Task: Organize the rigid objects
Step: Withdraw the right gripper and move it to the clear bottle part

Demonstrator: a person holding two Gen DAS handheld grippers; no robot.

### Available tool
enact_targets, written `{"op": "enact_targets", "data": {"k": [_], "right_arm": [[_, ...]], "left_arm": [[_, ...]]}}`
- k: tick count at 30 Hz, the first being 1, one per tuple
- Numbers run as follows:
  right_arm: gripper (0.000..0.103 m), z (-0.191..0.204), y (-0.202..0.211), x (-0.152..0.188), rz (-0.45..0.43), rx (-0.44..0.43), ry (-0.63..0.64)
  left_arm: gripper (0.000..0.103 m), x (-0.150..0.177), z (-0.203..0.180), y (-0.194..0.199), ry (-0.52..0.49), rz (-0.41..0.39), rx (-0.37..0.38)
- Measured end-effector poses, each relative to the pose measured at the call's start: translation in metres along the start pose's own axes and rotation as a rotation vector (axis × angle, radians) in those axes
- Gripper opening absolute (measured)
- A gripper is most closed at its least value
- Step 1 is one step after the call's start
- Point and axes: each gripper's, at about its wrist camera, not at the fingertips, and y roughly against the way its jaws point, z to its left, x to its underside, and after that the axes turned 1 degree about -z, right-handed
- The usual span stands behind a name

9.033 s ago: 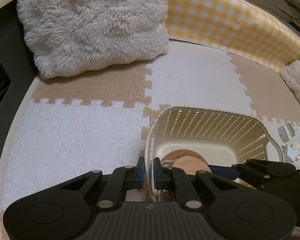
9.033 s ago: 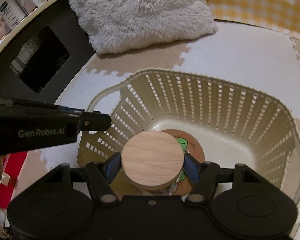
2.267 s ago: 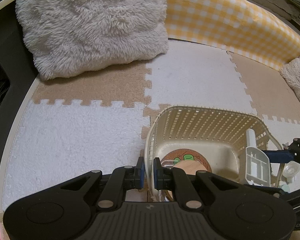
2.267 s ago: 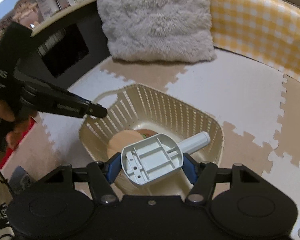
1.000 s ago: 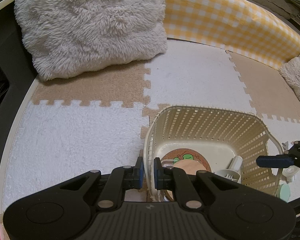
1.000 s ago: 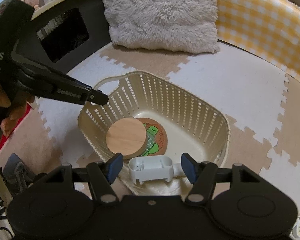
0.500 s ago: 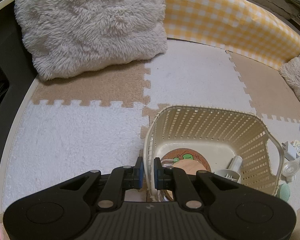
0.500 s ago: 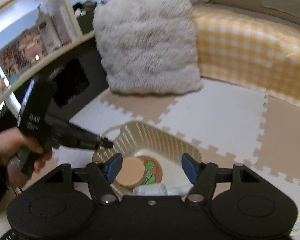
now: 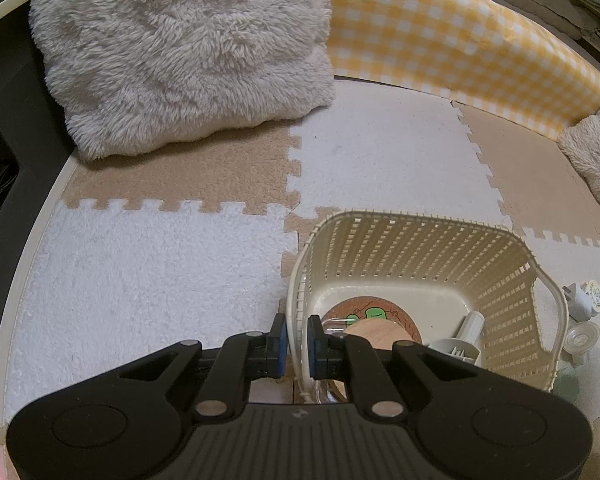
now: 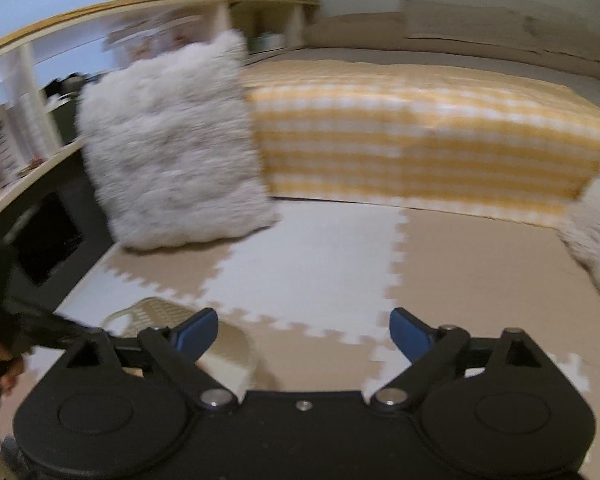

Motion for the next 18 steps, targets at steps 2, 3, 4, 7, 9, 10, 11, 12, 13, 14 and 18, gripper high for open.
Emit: {"op": "enact_targets", "data": {"k": [2, 3, 4, 7, 9, 10, 11, 12, 13, 14, 18], "right_arm": [[0.097, -0.010, -0.002, 0.002, 0.012, 0.053, -0.024], [0.098, -0.014, -0.005, 0.003, 0.021, 0.082, -0.033], [0.100, -0.019, -0.007, 0.005, 0.030, 0.110, -0.043], [0.103, -0.034, -0.015, 0.013, 0.069, 0.197, -0.091], [0.103, -0.043, -0.022, 0.021, 0.113, 0.250, -0.136], [0.103, -0.048, -0.023, 0.025, 0.127, 0.270, -0.154], [0.103, -0.052, -0.025, 0.029, 0.148, 0.294, -0.176], [0.103, -0.056, -0.027, 0.033, 0.162, 0.314, -0.198], [0.103, -0.060, -0.027, 0.038, 0.177, 0.335, -0.229], [0.103, -0.065, -0.029, 0.042, 0.197, 0.347, -0.267], [0.103, -0.078, -0.031, 0.062, 0.262, 0.333, -0.433]], "left_arm": [[0.009, 0.000, 0.000, 0.000, 0.000, 0.000, 0.000], [0.009, 0.000, 0.000, 0.000, 0.000, 0.000, 0.000], [0.009, 0.000, 0.000, 0.000, 0.000, 0.000, 0.000], [0.009, 0.000, 0.000, 0.000, 0.000, 0.001, 0.000], [0.009, 0.000, 0.000, 0.000, 0.001, 0.000, 0.001], [0.009, 0.000, 0.000, 0.000, 0.001, 0.000, 0.001], [0.009, 0.000, 0.000, 0.000, 0.001, 0.000, 0.001], [0.009, 0.000, 0.000, 0.000, 0.000, 0.000, 0.000], [0.009, 0.000, 0.000, 0.000, 0.000, 0.000, 0.000], [0.009, 0.000, 0.000, 0.000, 0.000, 0.000, 0.000], [0.009, 0.000, 0.000, 0.000, 0.000, 0.000, 0.000]]}}
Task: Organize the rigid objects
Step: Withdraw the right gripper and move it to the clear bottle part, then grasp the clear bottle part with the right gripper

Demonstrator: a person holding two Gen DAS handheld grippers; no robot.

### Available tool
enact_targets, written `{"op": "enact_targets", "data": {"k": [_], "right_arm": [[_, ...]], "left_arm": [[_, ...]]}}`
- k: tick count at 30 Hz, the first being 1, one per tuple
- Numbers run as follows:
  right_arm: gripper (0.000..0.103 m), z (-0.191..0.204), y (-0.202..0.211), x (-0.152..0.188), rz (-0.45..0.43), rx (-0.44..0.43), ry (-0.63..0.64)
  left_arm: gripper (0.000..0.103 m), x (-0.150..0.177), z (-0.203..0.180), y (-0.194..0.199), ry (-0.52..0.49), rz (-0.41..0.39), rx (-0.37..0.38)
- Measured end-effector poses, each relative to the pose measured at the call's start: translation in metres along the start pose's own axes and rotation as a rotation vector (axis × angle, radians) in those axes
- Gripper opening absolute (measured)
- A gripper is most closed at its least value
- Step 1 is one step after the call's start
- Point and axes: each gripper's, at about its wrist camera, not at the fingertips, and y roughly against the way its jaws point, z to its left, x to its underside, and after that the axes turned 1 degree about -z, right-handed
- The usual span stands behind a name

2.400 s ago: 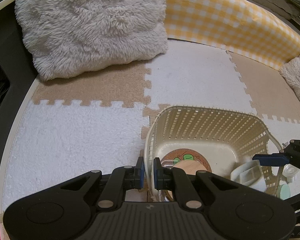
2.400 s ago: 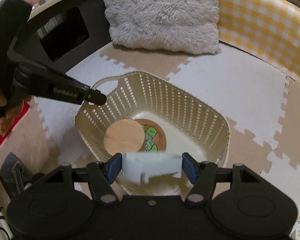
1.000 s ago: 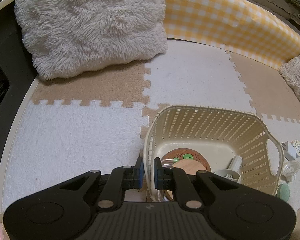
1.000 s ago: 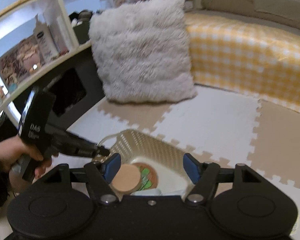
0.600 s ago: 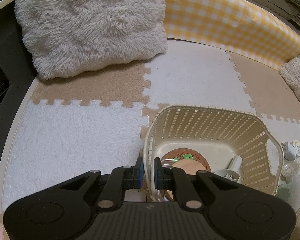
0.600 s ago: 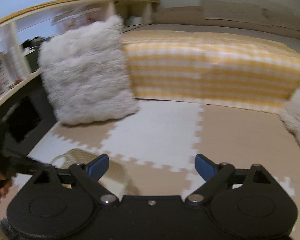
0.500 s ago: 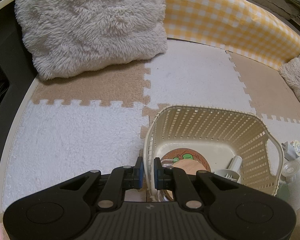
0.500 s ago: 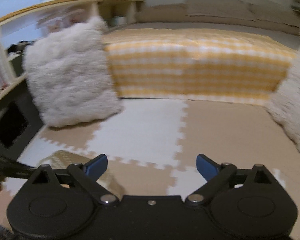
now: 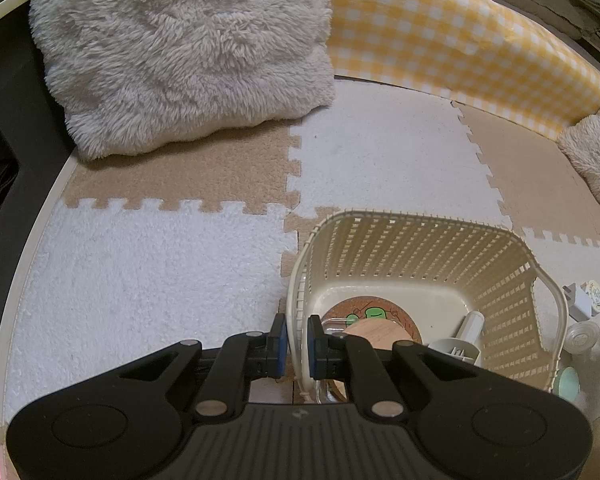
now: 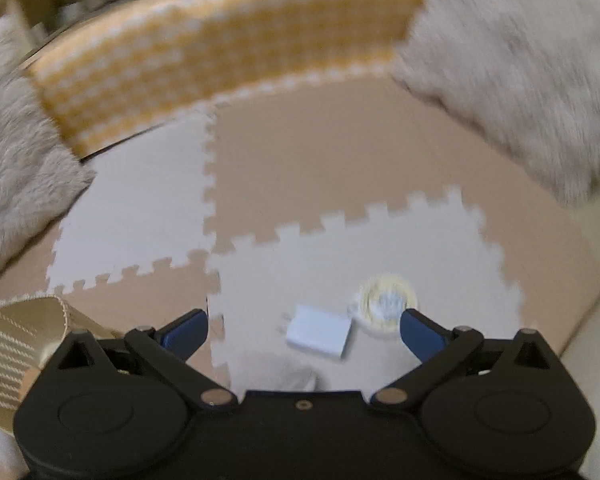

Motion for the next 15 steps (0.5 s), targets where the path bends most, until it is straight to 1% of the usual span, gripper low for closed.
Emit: {"op": "enact_targets", "data": {"k": [2, 4, 6, 7, 11, 15], "right_arm": [[0.103, -0.004, -0.004, 0.006, 0.030, -0.008, -0.056], [0.101, -0.007, -0.007, 0.013, 0.058, 0.004, -0.102], [0.091, -0.009, -0.010, 0.018, 0.084, 0.015, -0.148], [0.089, -0.011, -0.013, 0.020, 0.097, 0.014, -0.179], [0.076, -0.024, -0.023, 0.026, 0.151, -0.012, -0.318], [0.066, -0.023, -0.034, 0.033, 0.191, 0.003, -0.347]], "left_arm": [[0.009, 0.000, 0.000, 0.000, 0.000, 0.000, 0.000], [0.009, 0.000, 0.000, 0.000, 0.000, 0.000, 0.000], [0.009, 0.000, 0.000, 0.000, 0.000, 0.000, 0.000], [0.009, 0.000, 0.000, 0.000, -0.001, 0.000, -0.001], [0.009, 0.000, 0.000, 0.000, 0.000, 0.000, 0.000], [0.009, 0.000, 0.000, 0.000, 0.000, 0.000, 0.000]]}}
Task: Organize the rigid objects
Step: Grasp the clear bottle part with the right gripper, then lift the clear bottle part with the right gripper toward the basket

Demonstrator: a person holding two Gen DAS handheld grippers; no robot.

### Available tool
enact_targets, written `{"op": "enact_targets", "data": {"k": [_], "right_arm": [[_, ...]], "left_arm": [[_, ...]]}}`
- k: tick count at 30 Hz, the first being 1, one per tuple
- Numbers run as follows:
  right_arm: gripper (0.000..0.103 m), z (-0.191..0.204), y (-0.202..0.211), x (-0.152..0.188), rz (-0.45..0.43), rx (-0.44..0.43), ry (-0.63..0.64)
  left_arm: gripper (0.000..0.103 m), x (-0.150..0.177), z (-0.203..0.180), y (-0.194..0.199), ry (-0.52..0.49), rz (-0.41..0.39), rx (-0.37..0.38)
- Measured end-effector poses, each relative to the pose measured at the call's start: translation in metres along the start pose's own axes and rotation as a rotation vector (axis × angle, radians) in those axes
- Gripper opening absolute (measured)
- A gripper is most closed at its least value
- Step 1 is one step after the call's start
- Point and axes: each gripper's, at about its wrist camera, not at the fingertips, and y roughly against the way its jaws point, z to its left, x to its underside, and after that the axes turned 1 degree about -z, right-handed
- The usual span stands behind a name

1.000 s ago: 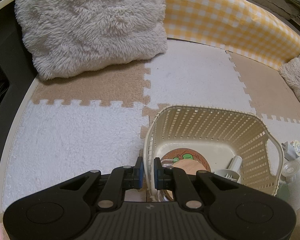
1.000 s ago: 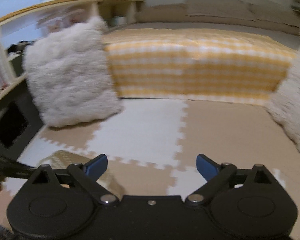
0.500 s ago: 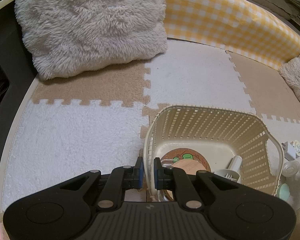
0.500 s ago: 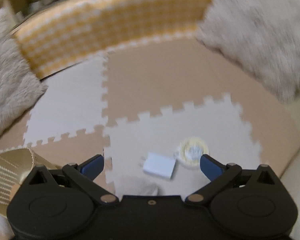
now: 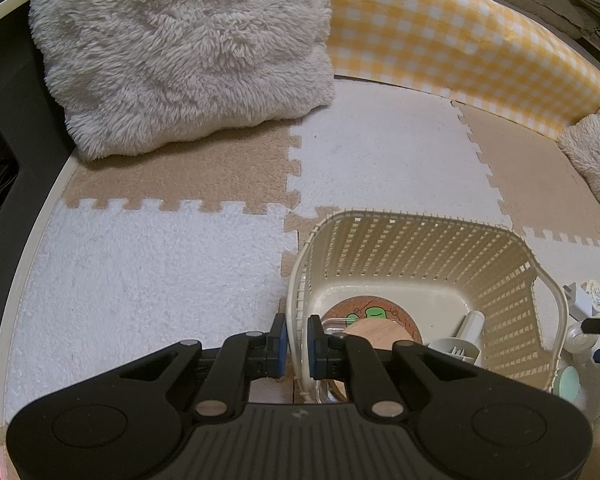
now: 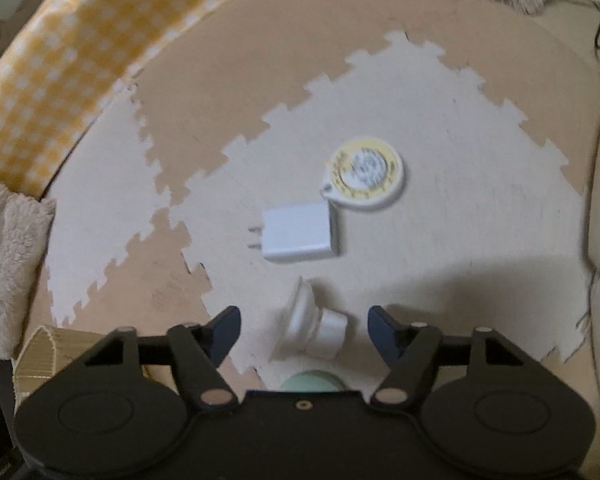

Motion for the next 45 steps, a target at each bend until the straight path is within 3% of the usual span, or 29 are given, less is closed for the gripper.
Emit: {"op": "enact_targets", "data": {"k": [10, 14, 17, 25, 30, 36, 45], "right_arm": [[0.054, -0.008, -0.009, 0.003, 0.014, 0.015, -0.082], [0.041, -0.009, -0.010, 0.002, 0.014, -0.012, -0.091], [0.039, -0.007, -0.008, 0.004, 0.005, -0.019, -0.087], [0.036, 0.011, 0.017, 0.000, -0.095, -0.155, -0.039], [0.036, 0.045, 0.048, 0.003, -0.200, -0.304, 0.110], [0.036, 0.088, 0.070, 0.020, -0.261, -0.409, 0.308], [0.036, 0.150, 0.071, 0.061, -0.280, -0.423, 0.699]], "left_arm": [[0.009, 0.000, 0.000, 0.000, 0.001, 0.000, 0.000], [0.009, 0.000, 0.000, 0.000, 0.000, 0.000, 0.000], [0.009, 0.000, 0.000, 0.000, 0.000, 0.000, 0.000], [0.009, 0.000, 0.000, 0.000, 0.000, 0.000, 0.000], [0.009, 0.000, 0.000, 0.000, 0.000, 0.000, -0.001], [0.009, 0.001, 0.000, 0.000, -0.002, 0.000, -0.002], [0.009, 0.001, 0.000, 0.000, -0.003, 0.000, -0.002]]}}
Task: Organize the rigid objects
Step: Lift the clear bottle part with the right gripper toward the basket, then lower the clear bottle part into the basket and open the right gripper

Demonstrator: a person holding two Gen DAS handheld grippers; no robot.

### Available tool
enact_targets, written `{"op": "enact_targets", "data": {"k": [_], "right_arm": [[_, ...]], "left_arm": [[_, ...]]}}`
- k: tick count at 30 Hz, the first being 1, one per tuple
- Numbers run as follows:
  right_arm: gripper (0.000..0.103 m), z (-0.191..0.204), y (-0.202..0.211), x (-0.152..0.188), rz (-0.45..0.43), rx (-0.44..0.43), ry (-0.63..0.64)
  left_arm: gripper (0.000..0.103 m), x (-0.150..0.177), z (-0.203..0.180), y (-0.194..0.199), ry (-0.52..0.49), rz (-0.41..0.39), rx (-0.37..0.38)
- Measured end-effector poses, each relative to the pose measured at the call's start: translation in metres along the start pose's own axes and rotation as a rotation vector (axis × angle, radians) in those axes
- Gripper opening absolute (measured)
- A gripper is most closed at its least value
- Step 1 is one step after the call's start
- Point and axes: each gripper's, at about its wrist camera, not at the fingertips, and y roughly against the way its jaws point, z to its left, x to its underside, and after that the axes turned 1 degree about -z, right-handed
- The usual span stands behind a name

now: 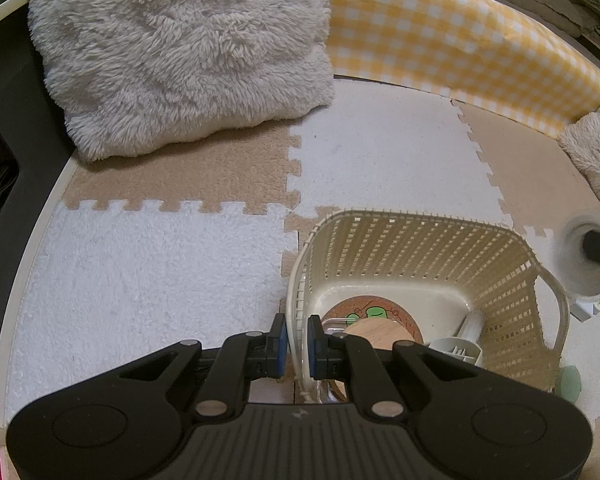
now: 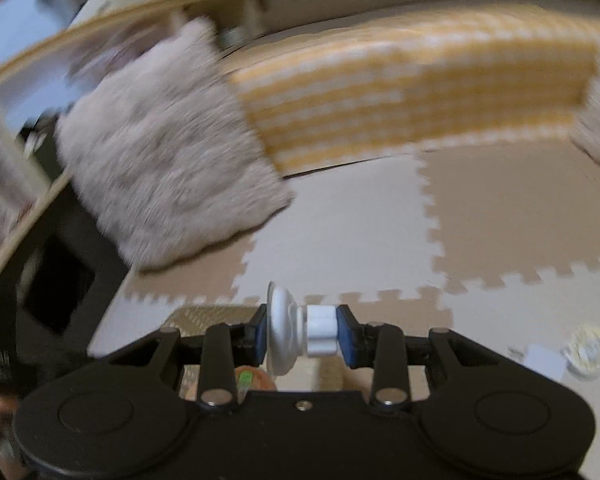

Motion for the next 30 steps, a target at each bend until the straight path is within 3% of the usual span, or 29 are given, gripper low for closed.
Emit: {"op": "enact_targets", "data": {"k": [6, 12, 21, 30], "right_arm": [[0.036, 0.036, -0.032, 0.011, 0.093, 0.012, 0.223], [0.036, 0.050, -0.058, 0.021, 0.160, 0.072, 0.340], [0.036, 0.053, -0.080, 0.029, 0.173, 0.159, 0.421], [0.044, 0.054, -0.080, 0.030, 0.173, 0.153, 0.422]], "left_arm": [[0.009, 0.000, 0.000, 0.000, -0.001, 0.000, 0.000], [0.009, 0.000, 0.000, 0.000, -0.001, 0.000, 0.000], [0.009, 0.000, 0.000, 0.000, -0.001, 0.000, 0.000], [0.010, -0.001, 0.000, 0.000, -0.001, 0.000, 0.000]]}}
